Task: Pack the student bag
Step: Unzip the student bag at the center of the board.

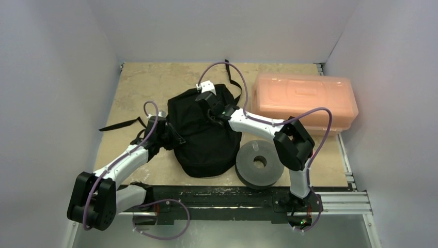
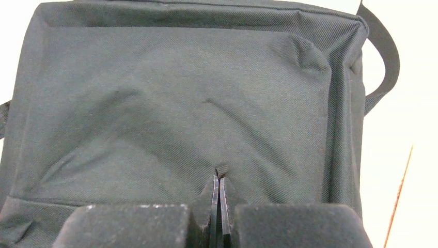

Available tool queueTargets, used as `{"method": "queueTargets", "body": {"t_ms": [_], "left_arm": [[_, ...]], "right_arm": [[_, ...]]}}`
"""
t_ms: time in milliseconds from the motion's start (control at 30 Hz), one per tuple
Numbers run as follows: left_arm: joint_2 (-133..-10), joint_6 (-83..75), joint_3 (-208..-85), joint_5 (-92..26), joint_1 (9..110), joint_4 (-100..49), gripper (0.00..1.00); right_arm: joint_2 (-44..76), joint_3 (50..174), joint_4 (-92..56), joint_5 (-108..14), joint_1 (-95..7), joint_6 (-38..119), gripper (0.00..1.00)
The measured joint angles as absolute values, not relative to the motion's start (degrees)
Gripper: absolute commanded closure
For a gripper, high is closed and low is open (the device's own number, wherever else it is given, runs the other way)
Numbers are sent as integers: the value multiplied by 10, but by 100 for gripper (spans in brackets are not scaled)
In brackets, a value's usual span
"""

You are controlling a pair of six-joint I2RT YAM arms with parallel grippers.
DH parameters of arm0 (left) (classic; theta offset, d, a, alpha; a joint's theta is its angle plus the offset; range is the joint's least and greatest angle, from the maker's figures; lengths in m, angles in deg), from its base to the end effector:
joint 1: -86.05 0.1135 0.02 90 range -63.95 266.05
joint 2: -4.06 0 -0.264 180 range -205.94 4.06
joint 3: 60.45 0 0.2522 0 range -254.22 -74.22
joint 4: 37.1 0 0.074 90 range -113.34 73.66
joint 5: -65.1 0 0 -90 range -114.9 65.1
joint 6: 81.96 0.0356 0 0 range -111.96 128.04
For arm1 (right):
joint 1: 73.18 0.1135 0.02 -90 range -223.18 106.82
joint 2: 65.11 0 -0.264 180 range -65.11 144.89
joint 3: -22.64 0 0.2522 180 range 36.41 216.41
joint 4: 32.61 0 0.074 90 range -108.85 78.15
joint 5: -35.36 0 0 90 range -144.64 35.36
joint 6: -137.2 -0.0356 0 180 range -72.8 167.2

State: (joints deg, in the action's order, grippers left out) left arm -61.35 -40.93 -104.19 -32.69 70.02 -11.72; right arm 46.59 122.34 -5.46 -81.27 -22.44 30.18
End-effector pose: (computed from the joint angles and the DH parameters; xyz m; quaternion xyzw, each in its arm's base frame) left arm 0.2091 -0.0651 0.1804 -0.2394 0.8974 -0.2496 0.2741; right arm 0.2948 0.3355 0.2395 -0.1603 0.8698 0.0602 0.4628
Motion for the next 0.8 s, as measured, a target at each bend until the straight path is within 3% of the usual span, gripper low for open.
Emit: {"method": "queueTargets", "body": {"t_ms": [33,233,400,533,800], "left_arm": [[-612,-411,-1032,-328,700,-127,100],[-611,-424,-1007,-328,702,-182,100],[-603,-435,-974,-323,703,-229,100],[-579,-435,-958,-320,703,-246,100],[-553,-434,-942,-320,703,-271,100]], "right_arm": [[466,1225,-54,-822,-221,302,100],[466,1256,-52,-841,-169,297,100],[473,1216,-220,-637,-169,229,100],[546,1212,-366,-456,-213,109,100],[625,1249,-440,-316,-234,-8,100]]}}
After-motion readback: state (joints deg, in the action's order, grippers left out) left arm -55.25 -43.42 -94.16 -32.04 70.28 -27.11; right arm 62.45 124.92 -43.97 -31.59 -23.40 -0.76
